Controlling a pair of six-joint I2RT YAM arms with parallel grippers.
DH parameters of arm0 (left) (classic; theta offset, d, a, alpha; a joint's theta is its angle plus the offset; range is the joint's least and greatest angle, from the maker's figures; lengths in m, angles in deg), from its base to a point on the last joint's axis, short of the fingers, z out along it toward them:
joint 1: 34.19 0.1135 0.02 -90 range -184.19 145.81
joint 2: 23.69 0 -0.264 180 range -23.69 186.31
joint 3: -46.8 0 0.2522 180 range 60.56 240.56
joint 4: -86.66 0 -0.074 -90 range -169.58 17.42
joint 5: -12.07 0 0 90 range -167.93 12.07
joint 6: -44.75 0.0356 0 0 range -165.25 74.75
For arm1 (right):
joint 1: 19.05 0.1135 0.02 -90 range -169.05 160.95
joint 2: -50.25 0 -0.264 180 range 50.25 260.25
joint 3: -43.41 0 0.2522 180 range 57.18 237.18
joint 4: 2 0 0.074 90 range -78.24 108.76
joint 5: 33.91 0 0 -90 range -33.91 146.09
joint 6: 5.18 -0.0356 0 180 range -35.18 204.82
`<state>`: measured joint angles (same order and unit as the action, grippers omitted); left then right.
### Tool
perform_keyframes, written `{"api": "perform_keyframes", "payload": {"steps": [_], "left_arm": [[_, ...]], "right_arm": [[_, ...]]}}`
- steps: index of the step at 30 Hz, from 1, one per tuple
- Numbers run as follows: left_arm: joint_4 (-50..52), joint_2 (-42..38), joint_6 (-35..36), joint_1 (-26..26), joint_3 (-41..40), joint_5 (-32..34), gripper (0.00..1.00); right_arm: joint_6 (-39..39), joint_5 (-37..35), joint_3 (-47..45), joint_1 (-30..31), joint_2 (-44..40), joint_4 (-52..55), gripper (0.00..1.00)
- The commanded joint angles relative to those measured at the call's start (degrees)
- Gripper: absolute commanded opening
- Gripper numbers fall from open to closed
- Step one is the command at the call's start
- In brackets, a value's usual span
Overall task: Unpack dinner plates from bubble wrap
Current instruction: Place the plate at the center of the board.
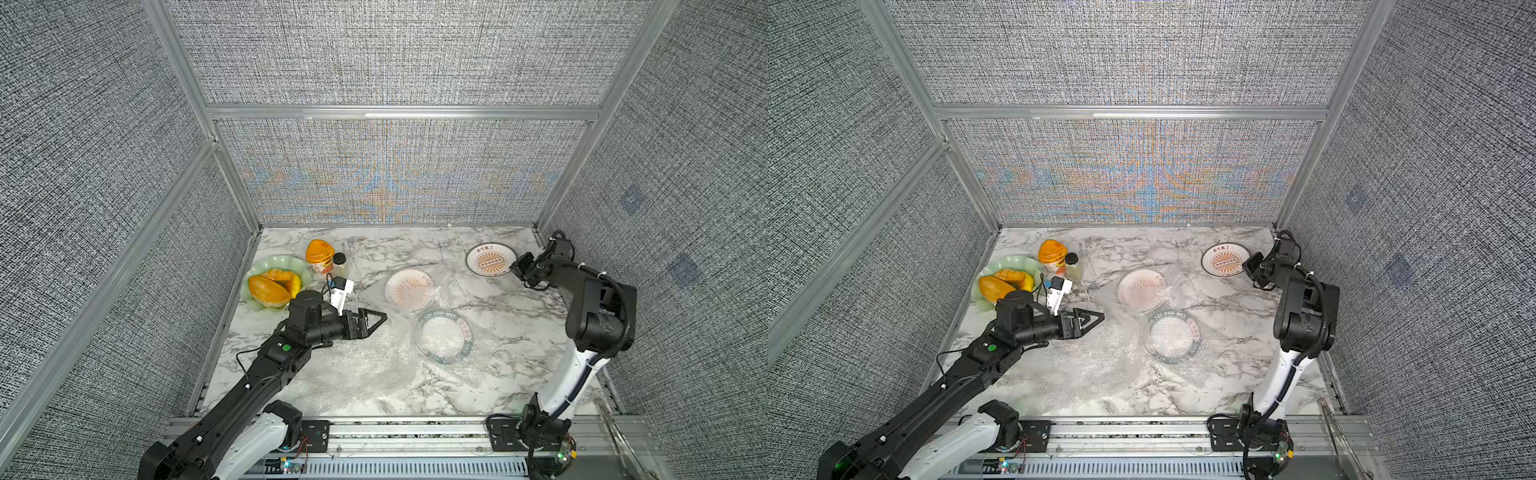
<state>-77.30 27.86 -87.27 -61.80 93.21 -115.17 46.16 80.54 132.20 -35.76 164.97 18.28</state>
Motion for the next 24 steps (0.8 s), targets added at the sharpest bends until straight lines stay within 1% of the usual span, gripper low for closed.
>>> {"api": "perform_keyframes", "payload": {"steps": [1, 6, 13, 16, 19, 20, 21, 24], "left_arm": [[-1.57, 0.55, 0.45, 0.06, 0.23, 0.58, 0.99], [-2.33, 1.36, 0.12, 0.05, 0.23, 0.36, 0.99], [-2.33, 1.54, 0.34, 0.05, 0.36, 0.41, 0.99], [-2.03, 1.67, 0.67, 0.11, 0.40, 0.58, 0.99], [-1.87, 1.90, 0.79, 0.11, 0.57, 0.58, 0.99], [-1.70, 2.03, 0.87, 0.10, 0.65, 0.67, 0.99], [-1.56, 2.11, 0.96, 0.09, 0.73, 0.67, 0.99], [-1.21, 2.37, 1.28, 0.10, 1.10, 0.78, 0.99]], "right_arm": [[-0.70, 2.43, 0.56, -0.21, 0.83, -2.54, 0.00], [-0.72, 2.88, 0.74, -0.41, 2.58, -2.49, 0.01], [-1.94, 3.80, -0.01, -1.03, 4.04, -2.94, 0.22], [-2.64, 4.59, 0.03, -1.46, 4.33, -2.75, 0.32], [-3.25, 4.66, -0.35, -1.88, 3.62, -2.74, 0.49], [-3.39, 4.53, -0.49, -2.01, 3.28, -2.67, 0.58], [-3.44, 4.39, -0.49, -2.05, 2.90, -2.13, 0.63], [-3.52, 3.89, -1.29, -2.45, 0.31, -1.11, 0.73]]}}
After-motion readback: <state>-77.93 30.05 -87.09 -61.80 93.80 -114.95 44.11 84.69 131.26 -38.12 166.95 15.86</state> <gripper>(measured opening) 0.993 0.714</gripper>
